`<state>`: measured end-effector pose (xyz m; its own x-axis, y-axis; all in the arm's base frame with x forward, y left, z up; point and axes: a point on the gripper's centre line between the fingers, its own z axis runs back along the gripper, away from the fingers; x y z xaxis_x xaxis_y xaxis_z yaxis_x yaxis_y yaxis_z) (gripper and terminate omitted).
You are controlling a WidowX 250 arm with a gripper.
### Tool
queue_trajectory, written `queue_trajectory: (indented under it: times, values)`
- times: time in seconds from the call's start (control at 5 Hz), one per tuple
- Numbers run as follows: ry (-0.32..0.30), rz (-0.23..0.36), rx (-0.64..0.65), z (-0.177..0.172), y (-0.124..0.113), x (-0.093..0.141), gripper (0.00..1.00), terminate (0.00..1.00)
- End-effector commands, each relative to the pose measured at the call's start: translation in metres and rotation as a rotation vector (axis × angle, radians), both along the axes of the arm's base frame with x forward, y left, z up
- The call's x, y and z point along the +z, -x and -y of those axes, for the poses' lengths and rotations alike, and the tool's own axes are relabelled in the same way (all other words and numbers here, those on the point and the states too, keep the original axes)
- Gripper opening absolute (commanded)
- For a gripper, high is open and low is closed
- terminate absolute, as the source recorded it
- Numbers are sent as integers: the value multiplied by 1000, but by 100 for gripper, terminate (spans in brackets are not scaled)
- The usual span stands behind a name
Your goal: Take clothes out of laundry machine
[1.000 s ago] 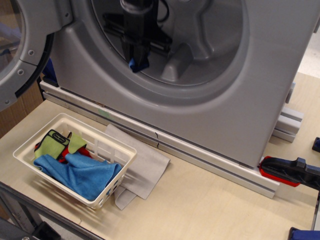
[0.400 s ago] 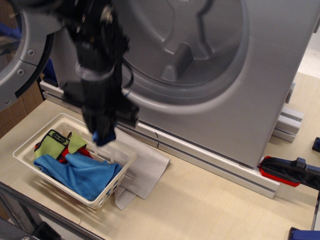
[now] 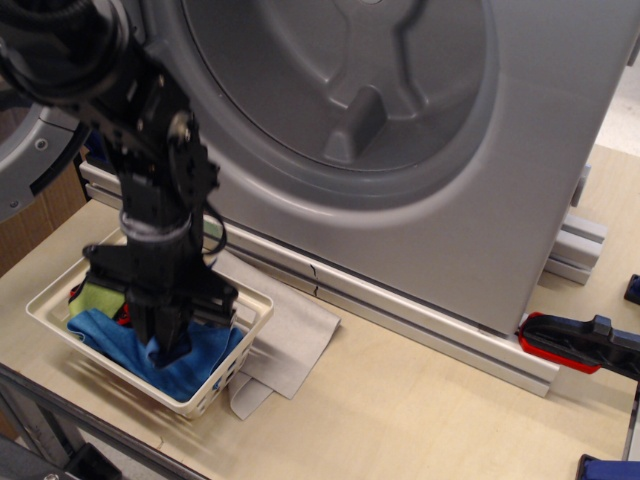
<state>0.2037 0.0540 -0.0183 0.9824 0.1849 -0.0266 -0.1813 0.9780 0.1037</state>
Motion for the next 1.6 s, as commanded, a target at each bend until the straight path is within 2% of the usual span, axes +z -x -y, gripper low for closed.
queue_trajectory:
  times: [0.0, 0.2, 0.4, 0.8, 1.0, 1.2, 1.4]
  values:
    - [-5, -56, 99, -14, 7, -7, 0, 0]
    - [48, -12, 152, -18, 11, 3, 100, 0]
    - [28, 20, 157, -18, 9, 21, 100, 0]
    - [-19, 34, 142, -22, -8, 63, 100, 0]
    - [13, 61, 119, -23, -21, 77, 100, 0]
    - [13, 61, 119, -23, -21, 77, 100, 0]
    - [13, 61, 119, -23, -21, 77, 100, 100]
